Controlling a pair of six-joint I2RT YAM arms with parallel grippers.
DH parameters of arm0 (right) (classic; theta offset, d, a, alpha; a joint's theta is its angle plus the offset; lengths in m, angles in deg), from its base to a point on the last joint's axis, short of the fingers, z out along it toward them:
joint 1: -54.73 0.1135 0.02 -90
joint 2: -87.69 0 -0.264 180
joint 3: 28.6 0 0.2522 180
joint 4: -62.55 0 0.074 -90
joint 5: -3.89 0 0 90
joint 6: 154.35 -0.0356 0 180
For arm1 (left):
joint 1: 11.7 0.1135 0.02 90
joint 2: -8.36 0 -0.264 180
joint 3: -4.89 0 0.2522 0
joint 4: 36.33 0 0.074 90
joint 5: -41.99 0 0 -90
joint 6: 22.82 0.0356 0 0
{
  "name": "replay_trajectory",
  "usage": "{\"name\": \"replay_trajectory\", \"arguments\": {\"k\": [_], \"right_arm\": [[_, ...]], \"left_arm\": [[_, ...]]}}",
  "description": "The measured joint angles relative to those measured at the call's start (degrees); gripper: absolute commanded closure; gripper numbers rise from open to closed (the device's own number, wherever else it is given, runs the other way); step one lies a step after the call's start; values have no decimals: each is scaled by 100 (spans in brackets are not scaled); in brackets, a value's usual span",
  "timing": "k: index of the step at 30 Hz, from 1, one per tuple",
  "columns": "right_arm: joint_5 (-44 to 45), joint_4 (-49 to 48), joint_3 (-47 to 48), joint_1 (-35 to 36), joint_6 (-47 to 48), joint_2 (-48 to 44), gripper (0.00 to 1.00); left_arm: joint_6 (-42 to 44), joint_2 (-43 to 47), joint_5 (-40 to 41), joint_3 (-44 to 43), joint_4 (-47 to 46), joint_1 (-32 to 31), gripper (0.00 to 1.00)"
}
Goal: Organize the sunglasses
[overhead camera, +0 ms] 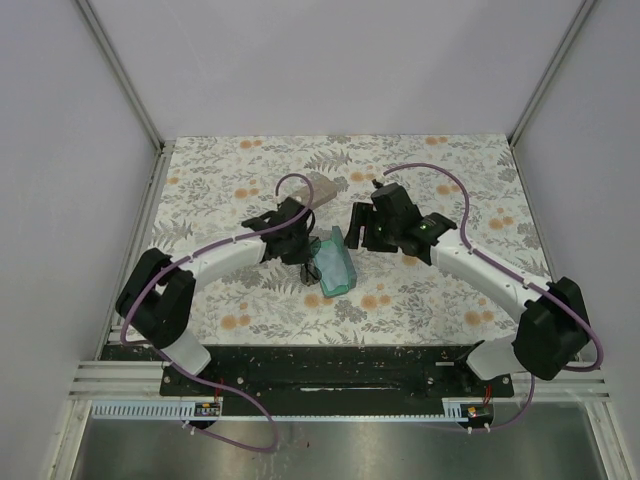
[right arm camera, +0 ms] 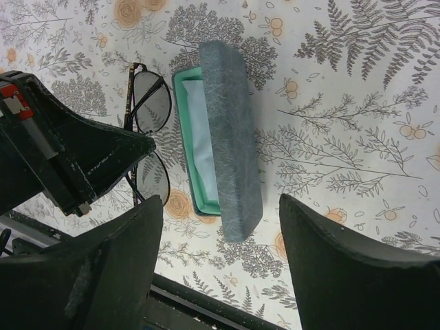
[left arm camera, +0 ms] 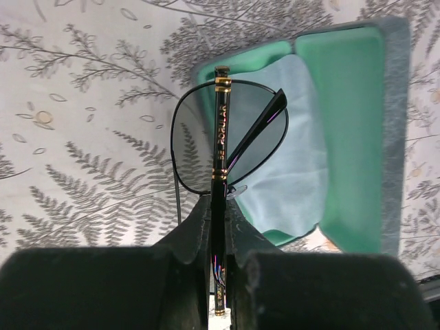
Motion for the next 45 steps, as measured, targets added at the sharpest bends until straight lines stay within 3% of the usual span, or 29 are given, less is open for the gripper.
{"name": "replay_trajectory", "arguments": {"k": [17, 20, 23, 25, 29, 33, 36, 39, 45], "right_arm": [[748, 4, -358, -7, -234, -765, 22], [752, 4, -380, -7, -251, -767, 17], [750, 9, -404, -7, -271, -767, 16], [752, 9, -413, -7, -273, -745, 15], [754, 4, -413, -7, -278, -573, 13], [756, 7, -411, -11, -280, -376, 16], [750, 4, -413, -33, -275, -264, 28], [684, -31, -413, -136, -258, -192, 35], [-179, -638, -481, -592, -140, 87, 48]], "left_arm": [[-1464, -575, 170, -4, -984, -581, 100], [-1591, -789, 271, -4, -1014, -636, 93], [-1655, -852, 363, 2, -997, -671, 78], [-1681, -848, 450, 2, -1010, -684, 61], [-1714, -774, 621, 2, -929, -702, 50], [-1727, -518, 745, 2, -833, -702, 51], [-1711, -313, 813, 2, -778, -702, 55], [-1672, -170, 848, 2, -732, -699, 60], [-1556, 81, 763, 168, -824, -514, 73]]}}
